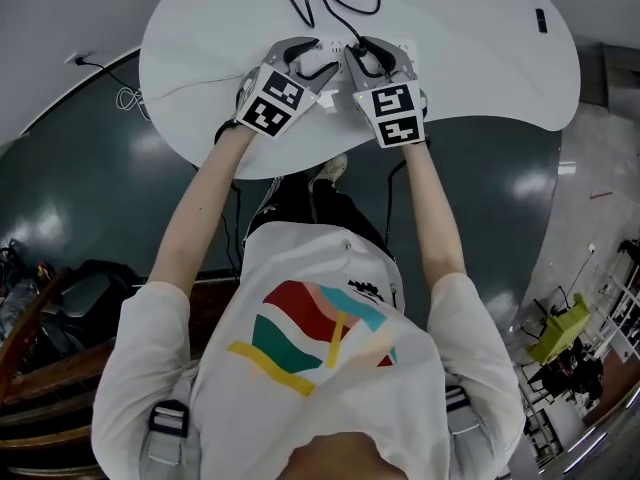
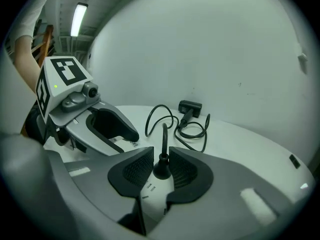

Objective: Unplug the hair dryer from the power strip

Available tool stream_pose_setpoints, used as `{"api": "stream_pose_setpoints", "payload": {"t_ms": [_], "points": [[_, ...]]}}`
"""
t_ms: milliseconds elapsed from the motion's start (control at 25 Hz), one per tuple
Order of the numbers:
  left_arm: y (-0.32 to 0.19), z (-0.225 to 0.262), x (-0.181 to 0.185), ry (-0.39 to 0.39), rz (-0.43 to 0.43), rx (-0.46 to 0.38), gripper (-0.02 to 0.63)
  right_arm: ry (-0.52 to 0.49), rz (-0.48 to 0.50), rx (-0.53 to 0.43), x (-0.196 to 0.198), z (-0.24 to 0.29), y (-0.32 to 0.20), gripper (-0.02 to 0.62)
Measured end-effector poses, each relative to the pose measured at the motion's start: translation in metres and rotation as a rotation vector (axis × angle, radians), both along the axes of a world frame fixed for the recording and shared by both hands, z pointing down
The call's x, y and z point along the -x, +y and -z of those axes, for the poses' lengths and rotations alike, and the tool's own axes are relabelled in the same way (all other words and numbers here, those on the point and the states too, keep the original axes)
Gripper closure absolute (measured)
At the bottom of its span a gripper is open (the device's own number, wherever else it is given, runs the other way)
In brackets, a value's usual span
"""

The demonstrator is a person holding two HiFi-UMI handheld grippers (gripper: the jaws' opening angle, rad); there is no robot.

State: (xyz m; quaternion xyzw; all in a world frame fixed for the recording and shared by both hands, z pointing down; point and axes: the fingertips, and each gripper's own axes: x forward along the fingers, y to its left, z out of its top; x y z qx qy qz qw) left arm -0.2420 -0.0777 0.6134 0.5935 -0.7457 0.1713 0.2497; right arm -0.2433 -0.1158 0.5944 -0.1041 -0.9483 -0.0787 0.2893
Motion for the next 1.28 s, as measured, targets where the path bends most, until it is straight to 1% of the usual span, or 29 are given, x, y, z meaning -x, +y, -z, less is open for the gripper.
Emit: {"api": "stream_pose_setpoints", "payload": {"t_ms": [40, 80, 400, 480, 600, 840, 920, 1040, 1080, 1120, 1160, 1200, 1240, 1280], "points": [[0.001, 0.000, 0.000, 0.000, 0.001, -0.001, 0.400, 0.000, -0.009, -0.014, 0.001, -0.001, -0.001, 0.508], [0.001, 0.001, -0.001, 0.001, 0.001, -0.001, 0.400, 0.000, -0.014, -0.025, 0.001, -0.001, -0.002, 0.512], [0.001, -0.005, -0.002, 0.006, -0.033, 0.025, 0.400, 0.017, 0.012, -0.009, 0.001, -0.008, -0.002, 0.517], [0.004, -0.004, -0.002, 0.009, -0.032, 0.033, 0.400, -0.015, 0.026, -0.023, 0.002, -0.006, 0.001, 0.518], [0.007, -0.004, -0.001, 0.019, -0.026, 0.052, 0.400, -0.077, 0.019, -0.036, 0.002, -0.001, 0.005, 0.523], [0.003, -0.005, 0.003, 0.028, -0.041, 0.078, 0.399, -0.133, -0.005, 0.058, 0.007, 0.012, -0.001, 0.543], [-0.001, -0.008, 0.001, 0.034, -0.051, 0.091, 0.399, -0.127, -0.002, 0.089, 0.005, 0.012, -0.005, 0.545], [-0.001, -0.015, 0.000, 0.041, -0.059, 0.101, 0.399, -0.091, 0.009, 0.136, 0.004, 0.005, -0.009, 0.546], [-0.001, -0.015, 0.000, 0.041, -0.062, 0.102, 0.399, -0.099, 0.007, 0.169, 0.005, 0.008, -0.009, 0.546], [0.000, -0.014, 0.000, 0.041, -0.067, 0.102, 0.399, -0.141, -0.004, 0.229, 0.007, 0.020, -0.010, 0.546], [-0.001, -0.013, -0.002, 0.041, -0.076, 0.103, 0.399, -0.221, -0.021, 0.310, 0.012, 0.045, -0.012, 0.545], [-0.001, -0.012, -0.004, 0.041, -0.090, 0.107, 0.399, -0.322, -0.032, 0.375, 0.020, 0.077, -0.013, 0.546], [-0.002, -0.011, -0.005, 0.039, -0.102, 0.112, 0.399, -0.414, -0.026, 0.377, 0.030, 0.110, -0.014, 0.545], [-0.002, -0.009, -0.006, 0.039, -0.107, 0.114, 0.399, -0.477, 0.002, 0.316, 0.041, 0.139, -0.012, 0.545]]}}
